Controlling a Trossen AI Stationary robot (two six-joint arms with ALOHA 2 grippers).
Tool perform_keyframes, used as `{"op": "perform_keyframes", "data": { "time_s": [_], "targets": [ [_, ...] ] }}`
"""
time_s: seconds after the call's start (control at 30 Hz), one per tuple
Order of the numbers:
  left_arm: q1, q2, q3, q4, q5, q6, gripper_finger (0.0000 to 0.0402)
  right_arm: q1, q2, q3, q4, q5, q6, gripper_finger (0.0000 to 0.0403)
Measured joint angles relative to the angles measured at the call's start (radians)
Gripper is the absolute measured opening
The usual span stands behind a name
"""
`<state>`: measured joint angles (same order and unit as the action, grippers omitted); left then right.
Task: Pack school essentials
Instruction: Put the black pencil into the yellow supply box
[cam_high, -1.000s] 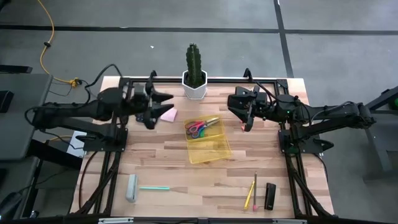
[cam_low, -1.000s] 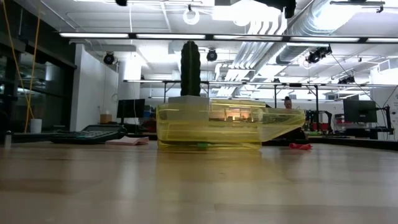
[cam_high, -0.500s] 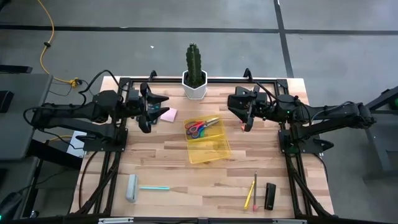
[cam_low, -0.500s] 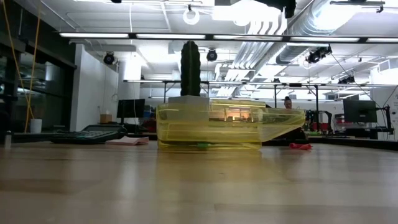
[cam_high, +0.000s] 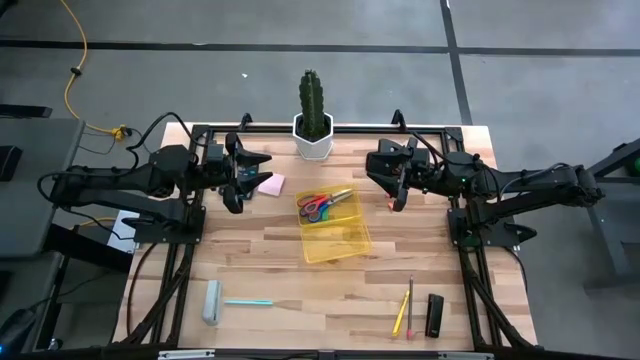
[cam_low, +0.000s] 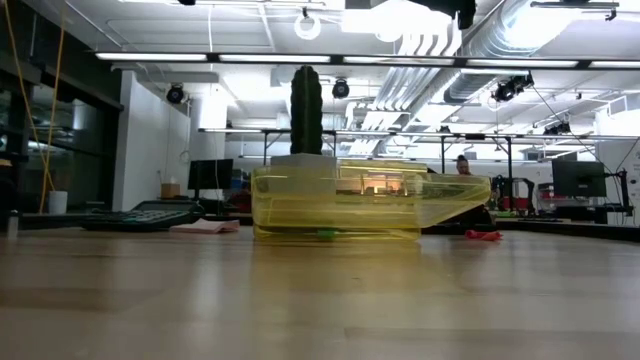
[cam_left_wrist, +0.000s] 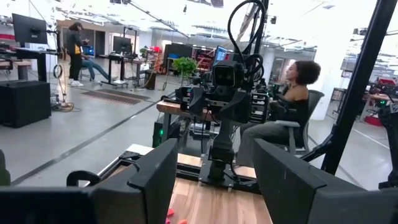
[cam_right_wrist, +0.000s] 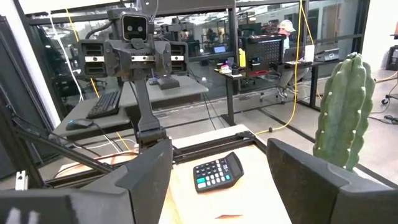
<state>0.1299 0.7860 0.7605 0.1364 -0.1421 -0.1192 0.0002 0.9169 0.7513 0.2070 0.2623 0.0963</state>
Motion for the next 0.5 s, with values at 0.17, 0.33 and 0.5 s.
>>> {"op": "perform_keyframes", "data": {
  "time_s": [0.17,0.33,0.5],
  "targets": [
    [0.0,0.0,0.0,-0.002,0.017,-0.002,0.0197,0.0,-0.001,0.0,-0.022,-0.05,0.221,0.0254],
    [0.0,0.0,0.0,-0.003,0.021,-0.018,0.0197,0.018,0.019,0.058,-0.399,-0.215,0.62,0.0254],
    [0.001,0.001,0.0,-0.004,0.021,-0.016,0.0197,0.108,0.08,0.066,-0.74,-0.403,1.016,0.0254]
  ]
}}
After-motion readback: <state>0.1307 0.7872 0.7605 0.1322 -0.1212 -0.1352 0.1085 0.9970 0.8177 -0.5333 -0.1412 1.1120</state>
